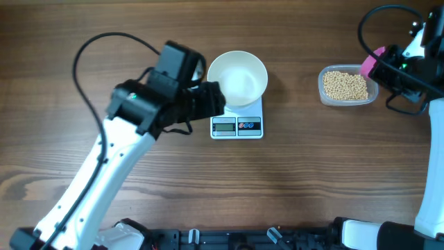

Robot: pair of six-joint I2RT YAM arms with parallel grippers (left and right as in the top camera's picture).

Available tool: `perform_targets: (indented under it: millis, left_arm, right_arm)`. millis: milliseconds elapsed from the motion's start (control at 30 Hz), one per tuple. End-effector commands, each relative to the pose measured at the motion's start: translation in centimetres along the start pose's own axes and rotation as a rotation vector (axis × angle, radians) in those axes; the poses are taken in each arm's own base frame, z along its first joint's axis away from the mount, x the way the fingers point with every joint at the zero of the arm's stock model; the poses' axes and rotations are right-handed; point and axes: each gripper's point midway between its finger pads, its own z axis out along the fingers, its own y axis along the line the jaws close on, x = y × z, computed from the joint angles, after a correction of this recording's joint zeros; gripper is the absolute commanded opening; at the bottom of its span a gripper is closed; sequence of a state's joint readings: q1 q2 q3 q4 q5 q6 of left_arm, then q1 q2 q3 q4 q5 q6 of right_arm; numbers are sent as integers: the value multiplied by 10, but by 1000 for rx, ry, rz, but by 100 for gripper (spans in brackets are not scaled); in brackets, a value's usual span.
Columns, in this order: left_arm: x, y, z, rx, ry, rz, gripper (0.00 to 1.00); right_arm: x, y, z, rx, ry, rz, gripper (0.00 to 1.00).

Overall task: Scoop item into bowl and weigh 150g on scale
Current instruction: 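Move the left gripper down to the bowl on the scale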

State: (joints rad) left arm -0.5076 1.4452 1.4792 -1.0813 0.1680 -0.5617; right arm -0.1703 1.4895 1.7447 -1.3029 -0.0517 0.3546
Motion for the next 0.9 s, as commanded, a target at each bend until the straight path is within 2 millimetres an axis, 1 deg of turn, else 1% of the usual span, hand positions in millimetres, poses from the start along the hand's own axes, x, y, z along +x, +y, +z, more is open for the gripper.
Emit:
perform_targets:
  millis: [0,33,67,167,200,233,267,300,400,500,567,633,733,800,867]
  left_arm:
    - [0,0,4,-23,3,17,58]
    - [1,1,4,-25,6,16,47]
    - [2,1,4,-27,10,4,39]
    - [11,3,10,-49,42,5,26]
    - [16,4,15,-57,61,12,22]
    - [22,4,20,-65,80,19,8]
    - [26,4,24,-69,93,25,4]
    - [34,4,32,-80,117,28,4]
    - [48,2,47,-93,159,48,4]
    - [56,-1,63,-95,164,76,4]
    - [57,2,75,-108,145,93,4]
    - [60,10,87,-134,126,102,4]
    - [73,27,104,-156,147,71,4]
    - [84,38,111,-167,183,47,4]
    - [86,44,112,-171,194,34,4]
  right_arm:
    - [-12,-6,-2,48,-44,-177,4]
    - [-12,-6,-2,45,-44,-198,4]
    - [-12,-5,-2,42,-43,-202,4]
    - [-6,-3,-2,27,-22,-188,5]
    - [-4,-2,-2,15,-13,-189,4]
    - [-4,0,-2,6,-10,-191,4]
    - [-3,1,-2,2,-9,-196,4]
    - [-4,1,-2,-1,-10,-195,4]
    - [-5,2,-1,-2,-14,-196,4]
    - [-6,2,-1,-3,-19,-198,4]
    - [-7,2,-1,-3,-20,-198,4]
    - [-7,2,0,-3,-20,-199,4]
    - [-8,2,1,-3,-21,-198,4]
    - [-8,2,4,-2,-16,-198,4]
    - [-8,2,6,1,-7,-198,4]
